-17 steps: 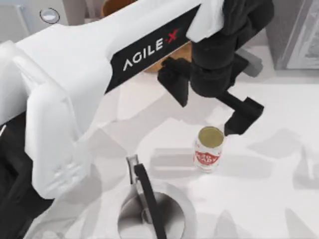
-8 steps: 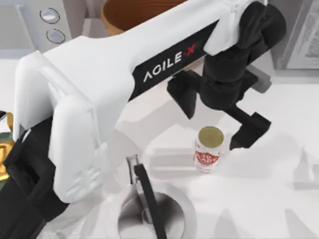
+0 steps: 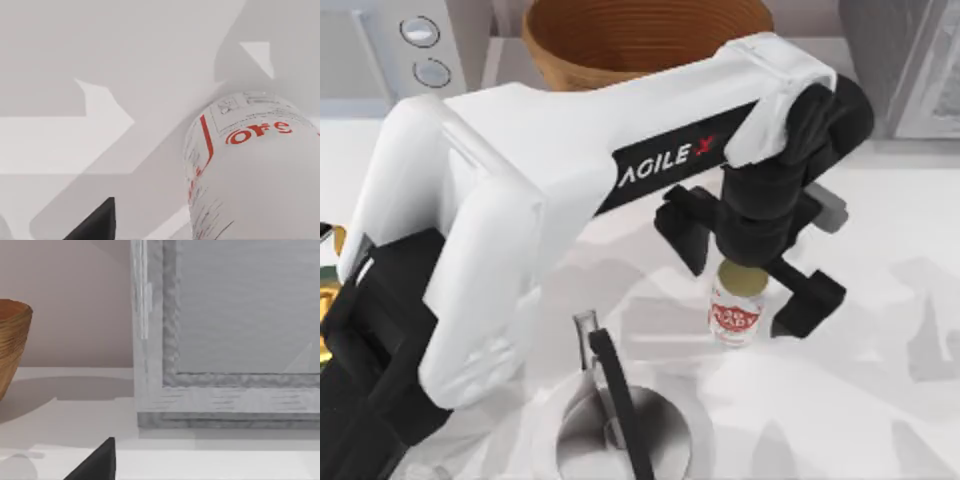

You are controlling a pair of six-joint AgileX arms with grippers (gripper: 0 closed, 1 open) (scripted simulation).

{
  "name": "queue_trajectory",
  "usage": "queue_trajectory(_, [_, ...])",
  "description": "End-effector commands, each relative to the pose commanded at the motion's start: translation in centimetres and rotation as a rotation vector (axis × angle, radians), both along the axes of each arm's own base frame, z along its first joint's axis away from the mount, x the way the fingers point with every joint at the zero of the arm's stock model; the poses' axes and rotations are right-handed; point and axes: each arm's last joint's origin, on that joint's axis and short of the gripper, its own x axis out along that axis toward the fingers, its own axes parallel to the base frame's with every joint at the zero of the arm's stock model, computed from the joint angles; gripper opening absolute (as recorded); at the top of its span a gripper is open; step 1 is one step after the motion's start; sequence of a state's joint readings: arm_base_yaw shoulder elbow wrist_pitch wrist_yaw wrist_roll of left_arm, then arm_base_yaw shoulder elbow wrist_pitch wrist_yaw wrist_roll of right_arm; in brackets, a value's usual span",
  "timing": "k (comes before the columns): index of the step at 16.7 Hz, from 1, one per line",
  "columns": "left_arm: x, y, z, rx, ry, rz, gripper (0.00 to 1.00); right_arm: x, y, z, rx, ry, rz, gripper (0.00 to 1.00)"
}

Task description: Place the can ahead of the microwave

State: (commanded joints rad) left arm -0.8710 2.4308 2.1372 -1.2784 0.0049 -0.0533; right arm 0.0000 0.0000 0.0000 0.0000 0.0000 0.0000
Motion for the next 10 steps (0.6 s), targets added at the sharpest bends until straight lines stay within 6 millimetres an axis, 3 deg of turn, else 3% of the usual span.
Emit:
queue_trajectory(5, [-0.02, 0.03, -0.25, -0.001, -0.001, 0.0, 1.0, 0.0, 0.0, 0.0, 0.0, 0.0, 0.0, 1.0])
queue_trajectory(10, [-0.02, 0.03, -0.25, -0.001, -0.001, 0.0, 0.62, 0.0, 0.0, 0.0, 0.0, 0.0, 0.0, 1.0])
